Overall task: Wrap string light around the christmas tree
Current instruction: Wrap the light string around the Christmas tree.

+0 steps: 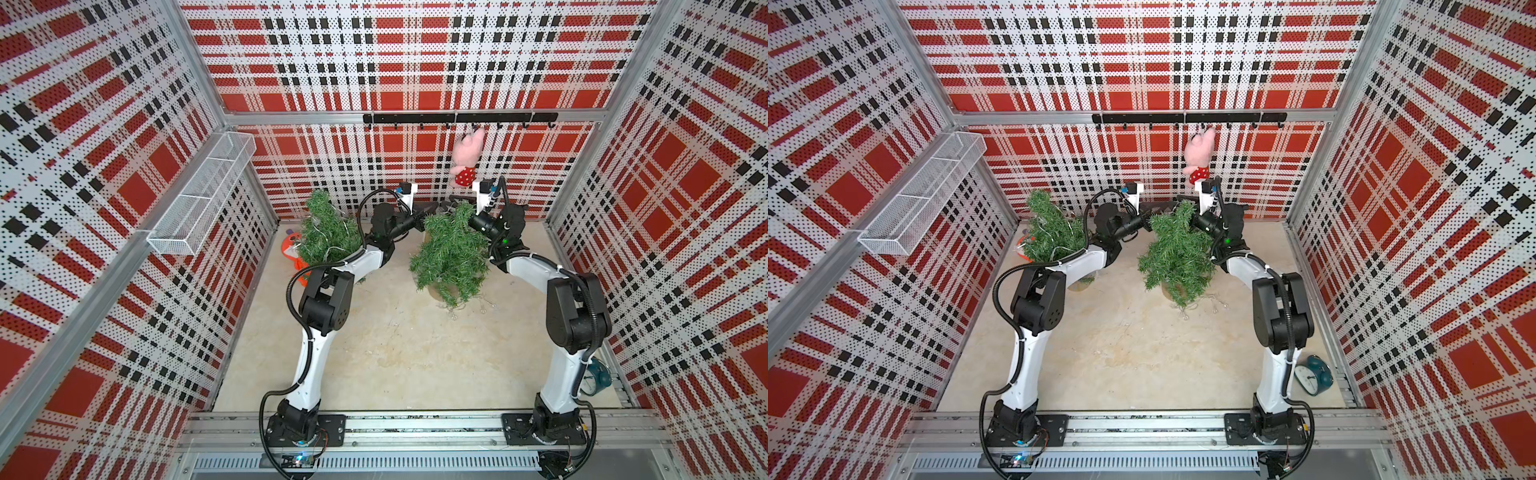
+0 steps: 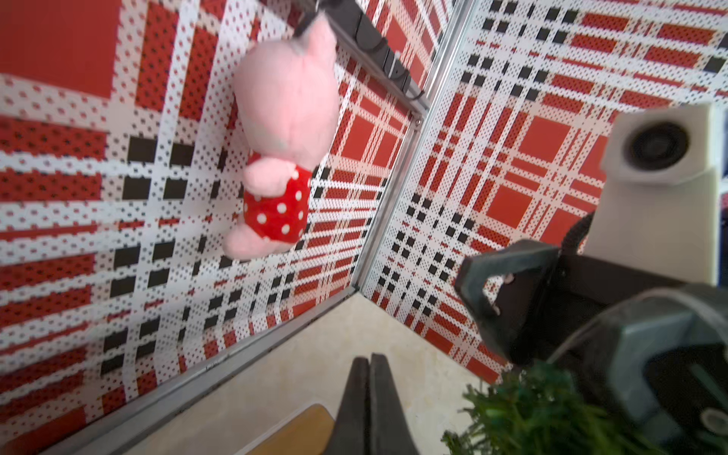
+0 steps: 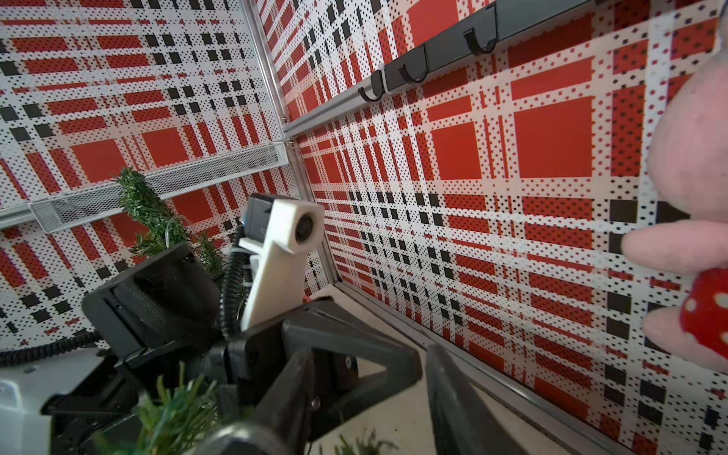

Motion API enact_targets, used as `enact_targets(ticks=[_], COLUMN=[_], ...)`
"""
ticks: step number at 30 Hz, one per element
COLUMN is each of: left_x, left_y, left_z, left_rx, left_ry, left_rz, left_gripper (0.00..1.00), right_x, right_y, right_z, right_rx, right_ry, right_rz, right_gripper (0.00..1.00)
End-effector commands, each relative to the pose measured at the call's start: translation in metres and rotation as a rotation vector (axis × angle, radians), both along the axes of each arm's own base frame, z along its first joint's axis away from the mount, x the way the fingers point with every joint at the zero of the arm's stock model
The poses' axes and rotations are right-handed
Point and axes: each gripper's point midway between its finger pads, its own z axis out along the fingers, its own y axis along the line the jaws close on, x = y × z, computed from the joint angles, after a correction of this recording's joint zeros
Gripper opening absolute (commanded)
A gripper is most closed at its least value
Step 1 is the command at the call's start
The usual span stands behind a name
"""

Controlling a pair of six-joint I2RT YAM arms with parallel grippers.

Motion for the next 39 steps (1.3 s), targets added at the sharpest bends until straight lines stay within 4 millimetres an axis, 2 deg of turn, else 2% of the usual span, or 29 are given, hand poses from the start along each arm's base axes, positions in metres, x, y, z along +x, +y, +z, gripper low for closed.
enact_targets(ticks=[1,5,9,15,18,26,31,39], left_x=[-0.012,-0.004,-0.002,-0.002,-0.004,-0.012,-0.018,-0.019], left_y=[0.007,0.011,0.011,0.013,0.015,0.013,0.006,0.004], left_z=[0.042,0.034,0.035,0.038,0.039,0.049,0.050,0.039], left_rx=[-0.052,-0.055,-0.069,-0.071,-0.070,-0.070,-0.069,-0.043], left_ry=[-0.084,-0.062,-0.054,-0.054,-0.053,-0.075,-0.076,-0.059], left_rz=[0.013,0.037,0.051,0.064,0.071,0.065,0.046,0.060], left_gripper=[0.00,0.00,0.00,0.00,0.00,0.00,0.00,0.00], right_x=[-0.007,-0.005,-0.004,-0.023,-0.023,-0.023,-0.028,-0.058], right_y=[-0.023,-0.045,-0.049,-0.060,-0.069,-0.098,-0.106,-0.110], right_z=[0.014,0.002,-0.011,-0.023,-0.034,-0.040,-0.039,-0.001], right_rx=[-0.001,-0.020,-0.115,-0.167,-0.235,-0.398,-0.453,-0.346], right_ry=[0.007,0.074,0.129,0.179,0.234,0.303,0.328,0.326], right_rz=[-0.075,-0.129,-0.150,-0.191,-0.246,-0.405,-0.434,-0.441], right_gripper=[0.57,0.61,0.62,0.65,0.66,0.68,0.68,0.68])
